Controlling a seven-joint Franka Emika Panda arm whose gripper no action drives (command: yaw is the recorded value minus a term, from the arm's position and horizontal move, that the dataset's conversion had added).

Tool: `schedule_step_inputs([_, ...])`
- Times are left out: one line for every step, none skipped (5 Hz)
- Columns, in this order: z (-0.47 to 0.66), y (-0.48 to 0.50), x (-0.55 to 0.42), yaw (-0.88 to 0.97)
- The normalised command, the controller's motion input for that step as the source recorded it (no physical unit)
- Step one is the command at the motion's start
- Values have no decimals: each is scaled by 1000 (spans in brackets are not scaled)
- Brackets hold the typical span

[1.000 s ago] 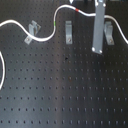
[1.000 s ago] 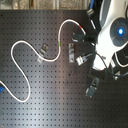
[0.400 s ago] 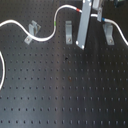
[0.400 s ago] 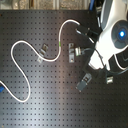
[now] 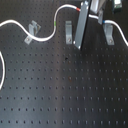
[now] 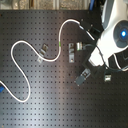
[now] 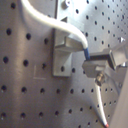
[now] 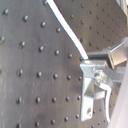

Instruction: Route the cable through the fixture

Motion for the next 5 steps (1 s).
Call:
schedule_step_inputs([461,33,57,254])
schedule_step_inputs([-4,168,-65,317])
schedule_step_inputs([0,165,-141,203])
schedule_step_inputs([1,249,-216,143])
schedule_step_inputs([1,77,-195,43])
